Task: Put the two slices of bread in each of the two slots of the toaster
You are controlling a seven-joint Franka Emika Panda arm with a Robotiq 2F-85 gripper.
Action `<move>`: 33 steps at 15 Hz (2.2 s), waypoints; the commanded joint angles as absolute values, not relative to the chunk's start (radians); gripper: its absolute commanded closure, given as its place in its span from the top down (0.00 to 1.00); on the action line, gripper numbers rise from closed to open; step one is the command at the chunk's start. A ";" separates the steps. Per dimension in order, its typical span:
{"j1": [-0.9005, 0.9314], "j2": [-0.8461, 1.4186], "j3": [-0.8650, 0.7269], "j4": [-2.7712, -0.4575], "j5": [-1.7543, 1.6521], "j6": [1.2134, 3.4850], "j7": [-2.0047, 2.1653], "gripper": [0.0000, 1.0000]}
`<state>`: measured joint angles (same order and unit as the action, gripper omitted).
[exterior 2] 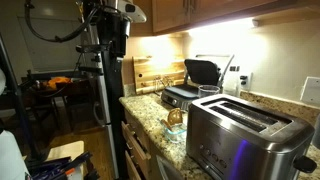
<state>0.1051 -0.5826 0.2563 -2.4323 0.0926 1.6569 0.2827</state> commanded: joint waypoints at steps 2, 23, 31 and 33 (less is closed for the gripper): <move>0.116 -0.580 0.247 -2.431 0.088 1.656 0.288 1.00; 0.123 -0.357 0.259 -2.369 0.075 1.852 0.294 1.00; 0.131 -0.230 0.257 -2.339 0.065 2.001 0.305 1.00; 0.131 -0.203 0.254 -2.331 0.059 2.035 0.307 1.00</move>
<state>0.1169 -0.2419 0.2627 -2.3507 0.0850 1.9898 0.2821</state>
